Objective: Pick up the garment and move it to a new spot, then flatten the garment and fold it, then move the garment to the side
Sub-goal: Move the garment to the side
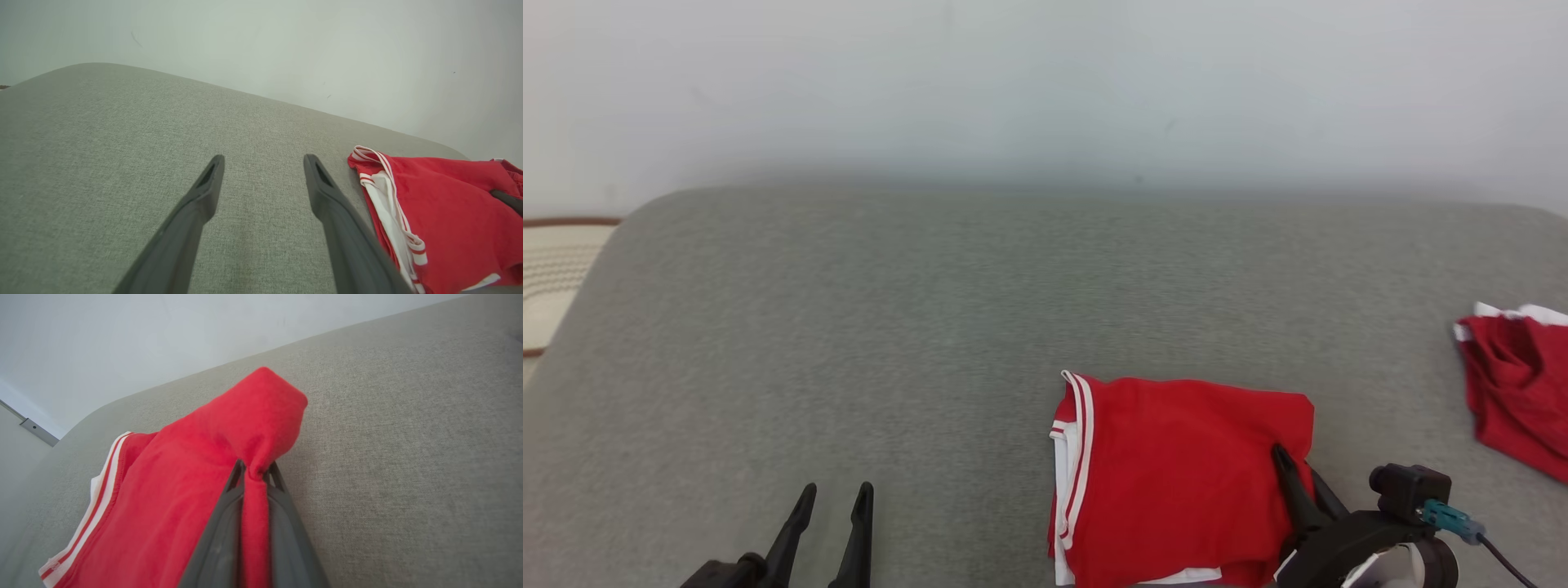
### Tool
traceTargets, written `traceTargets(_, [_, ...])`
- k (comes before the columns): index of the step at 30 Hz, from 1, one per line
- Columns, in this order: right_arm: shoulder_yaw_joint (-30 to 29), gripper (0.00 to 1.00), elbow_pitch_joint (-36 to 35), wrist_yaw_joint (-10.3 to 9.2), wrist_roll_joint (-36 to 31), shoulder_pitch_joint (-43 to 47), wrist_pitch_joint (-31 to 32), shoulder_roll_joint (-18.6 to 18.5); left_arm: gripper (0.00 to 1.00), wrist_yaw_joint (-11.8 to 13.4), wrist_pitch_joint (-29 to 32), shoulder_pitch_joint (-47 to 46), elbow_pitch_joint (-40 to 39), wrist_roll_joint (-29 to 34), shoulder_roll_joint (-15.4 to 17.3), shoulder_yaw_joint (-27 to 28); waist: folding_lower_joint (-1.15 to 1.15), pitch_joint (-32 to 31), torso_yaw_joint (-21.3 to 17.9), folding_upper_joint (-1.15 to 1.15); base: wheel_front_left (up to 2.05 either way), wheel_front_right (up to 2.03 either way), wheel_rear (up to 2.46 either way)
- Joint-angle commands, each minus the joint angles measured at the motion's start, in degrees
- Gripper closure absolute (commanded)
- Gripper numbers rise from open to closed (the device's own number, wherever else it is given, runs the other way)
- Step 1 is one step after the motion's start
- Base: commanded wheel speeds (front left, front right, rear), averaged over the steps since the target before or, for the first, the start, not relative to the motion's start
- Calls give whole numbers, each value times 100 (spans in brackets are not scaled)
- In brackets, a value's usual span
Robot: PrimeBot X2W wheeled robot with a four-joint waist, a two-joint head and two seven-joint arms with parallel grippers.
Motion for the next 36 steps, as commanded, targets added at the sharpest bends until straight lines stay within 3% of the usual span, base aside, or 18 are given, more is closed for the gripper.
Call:
traceTargets(1, [-30,100,-26,-5,-31,54,-7,6,0,-1,-6,-29,-24,53,7,17,0,-10,-577,0,0,0,0])
traceTargets(5, [-137,100,-64,-5,-69,84,-7,41,0,-1,-6,-35,1,252,5,100,0,36,-1005,0,0,0,0])
traceTargets(6, [-170,100,-84,-5,-105,119,-7,83,0,-1,-6,-50,56,448,7,158,0,59,-1263,0,0,0,0])
traceTargets(19, [-92,100,-184,-5,-131,23,-7,305,0,67,-6,-118,229,805,5,290,0,258,-2228,0,0,0,0])
traceTargets(27, [-168,100,-214,-6,-138,13,-7,321,0,111,-6,-295,170,917,5,210,0,482,-2454,0,0,0,0])
traceTargets(36, [-419,100,-305,-5,-516,-208,-7,246,0,85,-6,-428,100,952,6,110,0,696,-2323,0,0,0,0])
